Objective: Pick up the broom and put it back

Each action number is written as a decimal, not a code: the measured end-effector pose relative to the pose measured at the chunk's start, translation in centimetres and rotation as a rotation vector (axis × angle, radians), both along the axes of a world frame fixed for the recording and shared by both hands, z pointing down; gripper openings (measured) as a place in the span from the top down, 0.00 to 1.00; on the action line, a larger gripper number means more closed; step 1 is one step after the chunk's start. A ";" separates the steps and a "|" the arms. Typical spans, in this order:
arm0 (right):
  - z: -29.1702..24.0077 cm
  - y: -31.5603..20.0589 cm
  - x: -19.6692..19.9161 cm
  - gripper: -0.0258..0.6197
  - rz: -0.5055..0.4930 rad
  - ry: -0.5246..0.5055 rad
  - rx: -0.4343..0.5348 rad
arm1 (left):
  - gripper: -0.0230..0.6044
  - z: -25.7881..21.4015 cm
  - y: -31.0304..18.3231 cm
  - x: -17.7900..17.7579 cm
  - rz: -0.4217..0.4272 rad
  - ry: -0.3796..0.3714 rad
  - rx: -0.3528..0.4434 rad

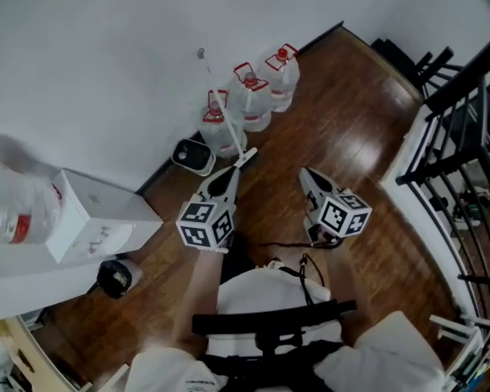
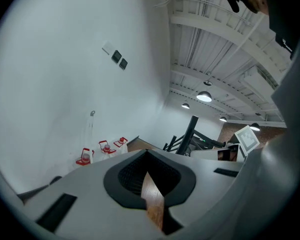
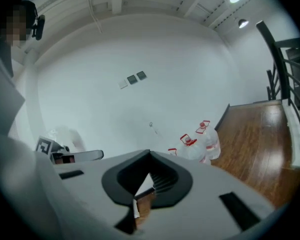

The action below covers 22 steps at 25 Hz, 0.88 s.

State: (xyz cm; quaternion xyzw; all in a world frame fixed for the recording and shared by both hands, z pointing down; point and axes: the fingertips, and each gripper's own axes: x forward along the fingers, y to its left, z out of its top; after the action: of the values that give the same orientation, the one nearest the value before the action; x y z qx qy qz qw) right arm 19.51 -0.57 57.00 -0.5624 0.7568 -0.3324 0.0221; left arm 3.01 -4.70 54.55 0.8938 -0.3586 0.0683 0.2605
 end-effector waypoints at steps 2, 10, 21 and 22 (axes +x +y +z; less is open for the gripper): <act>-0.7 1.9 -0.1 0.95 -0.050 0.000 0.011 | 0.99 -0.5 3.7 0.2 -0.032 0.001 0.008; -5.6 8.0 -6.1 0.94 -0.174 -0.056 0.090 | 0.99 -3.5 12.4 -2.4 -0.095 -0.014 0.034; -5.3 11.7 -13.9 0.95 -0.056 -0.024 0.081 | 0.99 -5.4 14.3 -9.0 0.012 -0.031 0.065; -5.1 12.2 -14.6 0.95 -0.045 -0.011 0.077 | 0.99 -5.4 14.6 -9.5 0.025 -0.030 0.065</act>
State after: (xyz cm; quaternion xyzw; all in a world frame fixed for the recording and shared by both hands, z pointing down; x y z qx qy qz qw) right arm 4.88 11.62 51.93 -0.5421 0.7814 -0.3066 0.0402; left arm -6.46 9.91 49.18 0.9051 -0.3533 0.0733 0.2248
